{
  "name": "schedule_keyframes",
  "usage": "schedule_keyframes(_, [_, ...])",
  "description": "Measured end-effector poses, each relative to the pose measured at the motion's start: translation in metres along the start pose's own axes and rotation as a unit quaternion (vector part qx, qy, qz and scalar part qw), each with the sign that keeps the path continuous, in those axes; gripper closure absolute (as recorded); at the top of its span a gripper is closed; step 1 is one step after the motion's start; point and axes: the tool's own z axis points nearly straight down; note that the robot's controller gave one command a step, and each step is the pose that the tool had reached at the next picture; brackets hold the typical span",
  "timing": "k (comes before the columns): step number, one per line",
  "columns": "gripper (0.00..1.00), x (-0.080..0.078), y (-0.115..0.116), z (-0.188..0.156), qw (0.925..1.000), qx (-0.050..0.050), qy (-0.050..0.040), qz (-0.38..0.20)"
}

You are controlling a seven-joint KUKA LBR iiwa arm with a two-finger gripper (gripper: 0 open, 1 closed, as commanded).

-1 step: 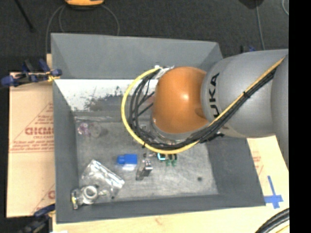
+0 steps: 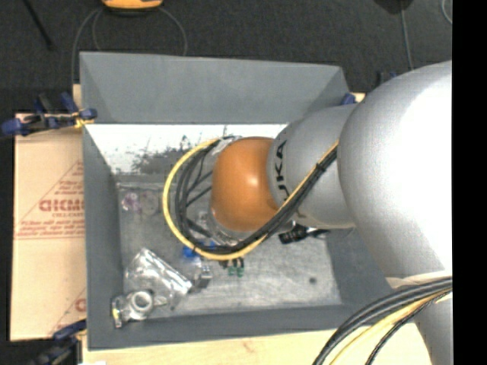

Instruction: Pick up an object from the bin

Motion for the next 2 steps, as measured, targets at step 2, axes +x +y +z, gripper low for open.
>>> schedule_keyframes(2, [1.00, -0.008, -0.010, -0.120, 1.0000, -0.001, -0.0020, 0.005])
